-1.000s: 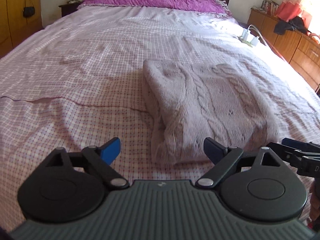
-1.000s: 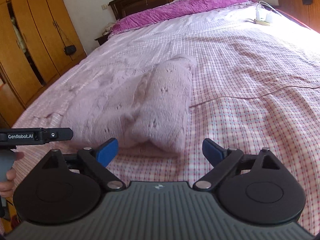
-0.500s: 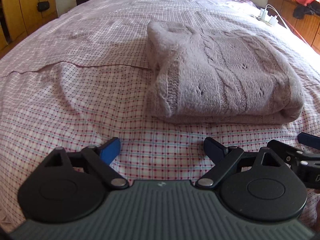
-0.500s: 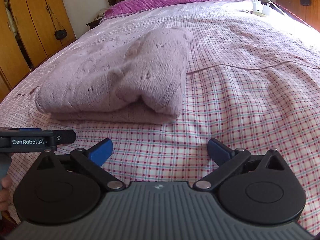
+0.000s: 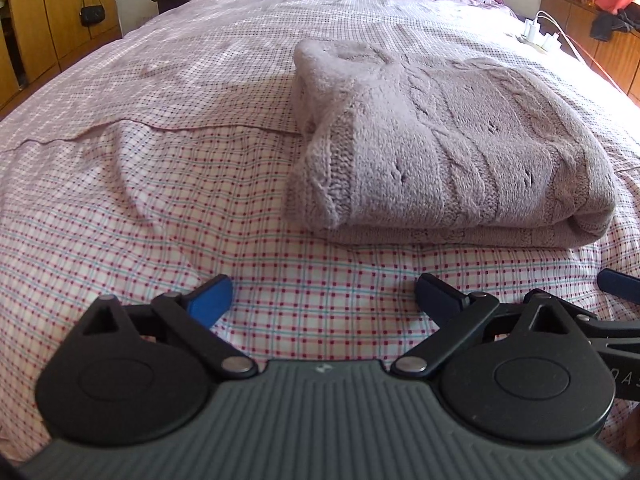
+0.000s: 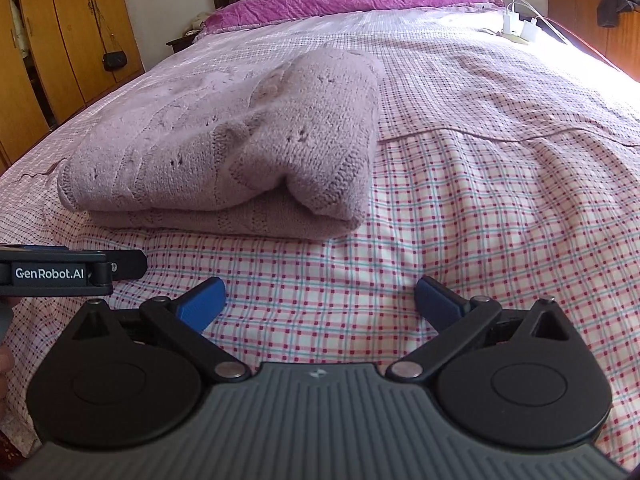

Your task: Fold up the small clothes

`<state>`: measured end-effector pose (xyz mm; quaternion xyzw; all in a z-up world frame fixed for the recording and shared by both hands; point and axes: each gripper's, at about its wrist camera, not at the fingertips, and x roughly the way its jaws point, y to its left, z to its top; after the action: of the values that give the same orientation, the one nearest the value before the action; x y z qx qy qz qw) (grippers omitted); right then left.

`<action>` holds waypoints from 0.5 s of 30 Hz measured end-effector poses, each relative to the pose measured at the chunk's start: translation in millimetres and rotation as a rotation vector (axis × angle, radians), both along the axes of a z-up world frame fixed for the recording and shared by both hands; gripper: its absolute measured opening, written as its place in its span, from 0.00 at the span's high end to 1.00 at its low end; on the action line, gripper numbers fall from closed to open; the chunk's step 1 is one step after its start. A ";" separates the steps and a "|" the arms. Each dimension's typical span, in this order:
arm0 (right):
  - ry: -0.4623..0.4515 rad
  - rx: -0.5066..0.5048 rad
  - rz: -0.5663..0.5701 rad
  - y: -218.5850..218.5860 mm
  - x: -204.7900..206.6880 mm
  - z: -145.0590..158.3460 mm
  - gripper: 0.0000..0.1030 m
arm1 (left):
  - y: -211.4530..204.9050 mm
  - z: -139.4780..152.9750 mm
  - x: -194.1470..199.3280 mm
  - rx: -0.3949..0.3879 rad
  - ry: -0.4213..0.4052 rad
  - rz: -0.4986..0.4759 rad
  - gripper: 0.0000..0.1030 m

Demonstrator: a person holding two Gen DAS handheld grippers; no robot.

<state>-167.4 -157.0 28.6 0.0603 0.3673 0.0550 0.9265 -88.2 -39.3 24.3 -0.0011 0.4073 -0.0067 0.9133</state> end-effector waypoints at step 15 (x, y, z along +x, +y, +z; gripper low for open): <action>0.000 0.006 -0.014 -0.6 2.2 -0.9 0.00 | -0.3 -1.3 4.2 0.004 0.007 -0.002 0.01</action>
<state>-165.2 -157.5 27.7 0.0657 0.3666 0.0495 0.9267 -84.0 -39.7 23.0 0.0011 0.4107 -0.0068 0.9117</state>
